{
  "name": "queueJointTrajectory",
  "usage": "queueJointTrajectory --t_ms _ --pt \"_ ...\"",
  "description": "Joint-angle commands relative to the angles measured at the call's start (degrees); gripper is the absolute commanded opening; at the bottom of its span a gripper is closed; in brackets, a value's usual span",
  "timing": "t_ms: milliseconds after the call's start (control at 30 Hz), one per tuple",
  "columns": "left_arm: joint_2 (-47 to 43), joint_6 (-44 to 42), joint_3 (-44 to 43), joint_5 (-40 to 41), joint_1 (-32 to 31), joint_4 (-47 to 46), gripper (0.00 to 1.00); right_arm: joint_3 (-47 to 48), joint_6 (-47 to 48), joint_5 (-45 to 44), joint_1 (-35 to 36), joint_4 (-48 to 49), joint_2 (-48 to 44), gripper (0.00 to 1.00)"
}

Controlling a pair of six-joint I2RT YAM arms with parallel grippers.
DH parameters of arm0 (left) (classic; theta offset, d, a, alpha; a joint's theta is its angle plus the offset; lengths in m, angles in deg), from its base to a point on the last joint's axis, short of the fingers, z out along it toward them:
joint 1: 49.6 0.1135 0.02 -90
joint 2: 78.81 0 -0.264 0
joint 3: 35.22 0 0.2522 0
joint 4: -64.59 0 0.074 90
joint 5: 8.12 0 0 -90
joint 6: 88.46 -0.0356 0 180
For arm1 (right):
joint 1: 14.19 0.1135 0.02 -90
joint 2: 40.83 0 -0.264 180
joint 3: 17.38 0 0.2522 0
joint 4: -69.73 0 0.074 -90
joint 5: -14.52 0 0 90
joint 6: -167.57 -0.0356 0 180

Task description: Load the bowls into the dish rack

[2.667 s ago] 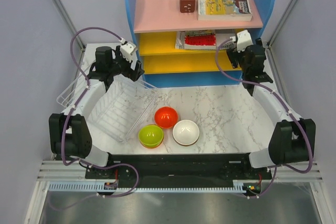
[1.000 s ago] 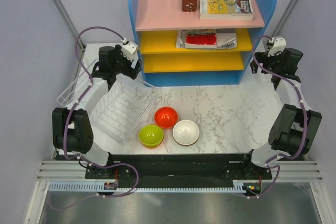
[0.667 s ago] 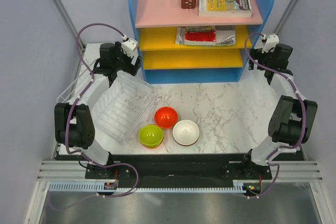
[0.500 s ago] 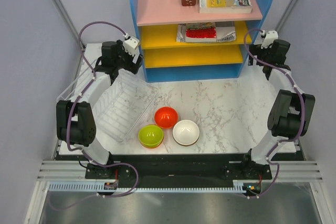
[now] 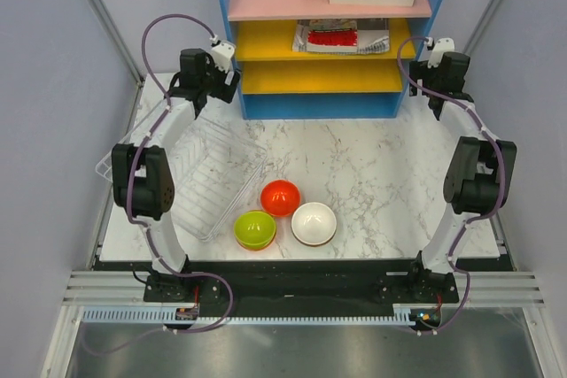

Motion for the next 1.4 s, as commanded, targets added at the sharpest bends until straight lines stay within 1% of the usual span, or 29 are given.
queueJointTrajectory --t_ms 0,100,133,233,300,333,467,533,567,633,667,733,1000,1067,1133,1167,1267,1300,1333,1367 --pt "5.4 -0.7 -7.4 6.9 -3.0 4.8 1.0 7.4 -3.0 0.0 6.4 2.7 5.3 0.98" --pt "7.2 -2.1 -10.0 8.4 -3.7 5.8 1.0 12.3 -2.3 -0.6 6.8 1.8 7.7 0.98" --pt "7.6 -2.1 -10.8 8.4 -3.7 6.4 1.0 13.5 -1.9 -2.2 6.8 1.3 8.3 0.98" --pt "9.9 -2.6 -14.2 10.0 -3.9 8.0 1.0 18.6 -1.2 -2.5 7.1 -1.5 11.1 0.98" --pt "11.3 -2.7 -16.2 10.6 -4.1 8.7 1.0 20.4 -0.8 -3.4 7.8 -1.5 12.3 0.98" --pt "11.7 -2.7 -16.9 10.6 -4.1 9.4 1.0 20.8 -0.5 -3.5 7.9 -3.0 12.6 0.98" --pt "12.6 -2.6 -18.9 11.4 -4.4 10.9 1.0 20.9 1.2 -3.8 8.8 -3.9 12.4 0.98" --pt "11.1 -2.1 -17.4 10.9 -4.4 11.2 1.0 18.7 1.2 -3.3 8.8 -4.5 10.9 0.98" --pt "10.3 -2.0 -16.5 9.9 -4.4 11.1 1.0 17.3 1.4 -2.7 8.8 -4.6 8.6 0.98" --pt "7.5 -1.5 -13.3 8.8 -4.4 11.1 1.0 12.7 2.1 -2.3 8.8 -4.8 5.9 0.98" --pt "6.6 -1.3 -11.2 7.3 -4.4 11.2 1.0 11.0 2.6 -2.2 8.8 -5.3 3.1 0.98" --pt "3.7 -1.2 -9.1 6.8 -4.3 11.2 1.0 6.2 3.5 -2.2 8.8 -5.9 0.3 0.98" --pt "-6.9 -0.8 2.0 6.3 -4.3 10.8 1.0 -8.8 4.8 -3.3 8.8 -10.6 -15.5 0.98" --pt "-9.8 -0.6 4.6 6.8 -4.3 10.9 1.0 -11.0 4.6 -3.0 8.6 -11.9 -19.4 0.98" --pt "-12.2 -1.0 6.4 6.5 -4.3 11.5 1.0 -13.0 5.4 -1.2 8.6 -14.7 -21.6 0.98" --pt "-13.7 -1.1 8.6 6.5 -4.2 11.6 1.0 -13.5 5.6 1.1 8.6 -18.0 -23.7 0.98" --pt "-20.1 -1.3 12.8 5.6 -4.3 12.5 1.0 -14.7 6.1 5.2 8.6 -23.9 -28.1 0.98" --pt "-24.1 -1.4 14.1 5.0 -4.3 13.6 1.0 -14.7 6.6 6.7 8.6 -25.6 -29.3 0.98" --pt "-26.2 -1.4 15.4 3.8 -4.3 13.8 1.0 -14.7 7.5 9.9 8.7 -29.1 -31.4 0.98" --pt "-28.2 -1.4 18.4 2.7 -4.3 14.3 1.0 -14.7 7.9 11.0 8.7 -30.6 -32.5 0.98"
